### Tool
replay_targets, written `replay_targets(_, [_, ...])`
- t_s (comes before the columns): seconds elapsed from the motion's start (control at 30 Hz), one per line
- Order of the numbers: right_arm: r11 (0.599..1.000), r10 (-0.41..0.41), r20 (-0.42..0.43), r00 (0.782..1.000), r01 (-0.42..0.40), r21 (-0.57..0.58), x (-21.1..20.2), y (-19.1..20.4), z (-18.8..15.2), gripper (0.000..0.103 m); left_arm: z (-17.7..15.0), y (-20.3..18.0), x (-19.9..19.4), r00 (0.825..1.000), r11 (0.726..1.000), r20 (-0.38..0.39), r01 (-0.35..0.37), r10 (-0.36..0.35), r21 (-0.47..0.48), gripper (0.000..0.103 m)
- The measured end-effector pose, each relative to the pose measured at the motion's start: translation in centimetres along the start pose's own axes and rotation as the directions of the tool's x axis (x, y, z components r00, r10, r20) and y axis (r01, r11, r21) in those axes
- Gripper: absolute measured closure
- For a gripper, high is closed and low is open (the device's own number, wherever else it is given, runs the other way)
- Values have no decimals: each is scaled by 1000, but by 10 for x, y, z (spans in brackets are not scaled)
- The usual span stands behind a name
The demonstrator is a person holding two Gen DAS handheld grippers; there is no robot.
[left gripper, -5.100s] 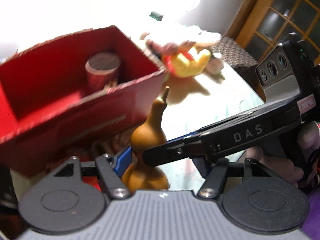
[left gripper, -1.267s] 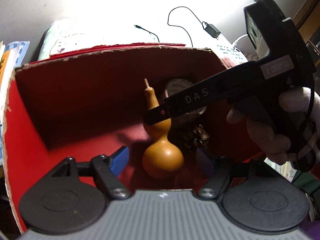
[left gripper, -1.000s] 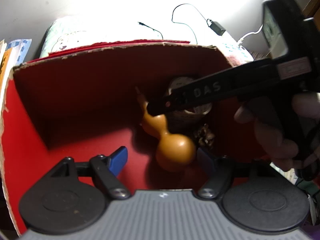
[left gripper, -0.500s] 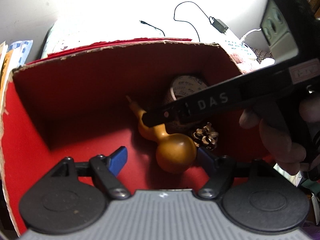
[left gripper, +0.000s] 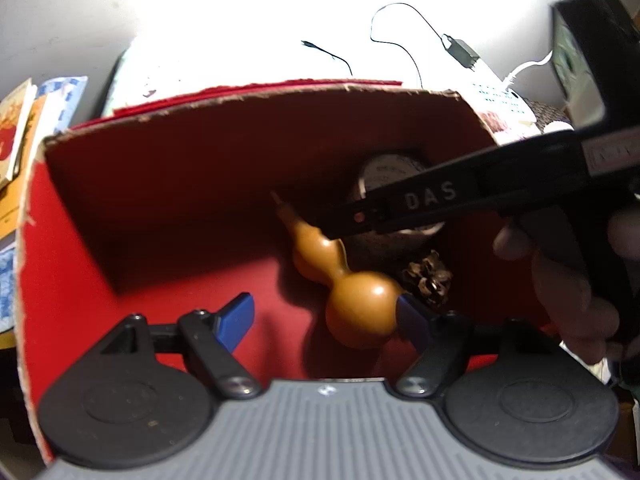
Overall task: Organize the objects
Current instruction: 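Open the right tool to release the gourd inside the box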
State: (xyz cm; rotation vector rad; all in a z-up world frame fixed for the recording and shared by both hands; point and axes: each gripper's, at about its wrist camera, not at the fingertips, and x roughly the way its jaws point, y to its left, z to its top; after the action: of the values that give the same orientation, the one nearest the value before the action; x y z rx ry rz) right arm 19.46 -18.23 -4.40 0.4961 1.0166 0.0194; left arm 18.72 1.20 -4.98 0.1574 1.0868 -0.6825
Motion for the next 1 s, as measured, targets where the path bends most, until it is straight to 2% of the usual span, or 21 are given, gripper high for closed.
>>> replay_targets(0.13, [999,-37,55,998,36,22,-11,2,-6,73,2,0,-9,997,997,8,-73,73,-23,24])
replay_targets(0.3, [995,-93,102,990,95,-10,-25,11,-22,73,-3,-1,-23,991,989,17,-135,136,-57,24])
replay_targets(0.6, [993,-118,195,974,114,31,-59,15,-47,73,-17,-14,-53,962,963,46,-266,268,-46,24])
replay_targets(0.87, [998,-48,220,974,40,39,-80,26,-66,73,-31,-28,-73,932,935,80,-352,354,-38,21])
replay_targets(1.0, [999,-37,246,969,36,7,-90,35,-75,73,-38,-34,-83,919,924,95,-380,383,-42,20])
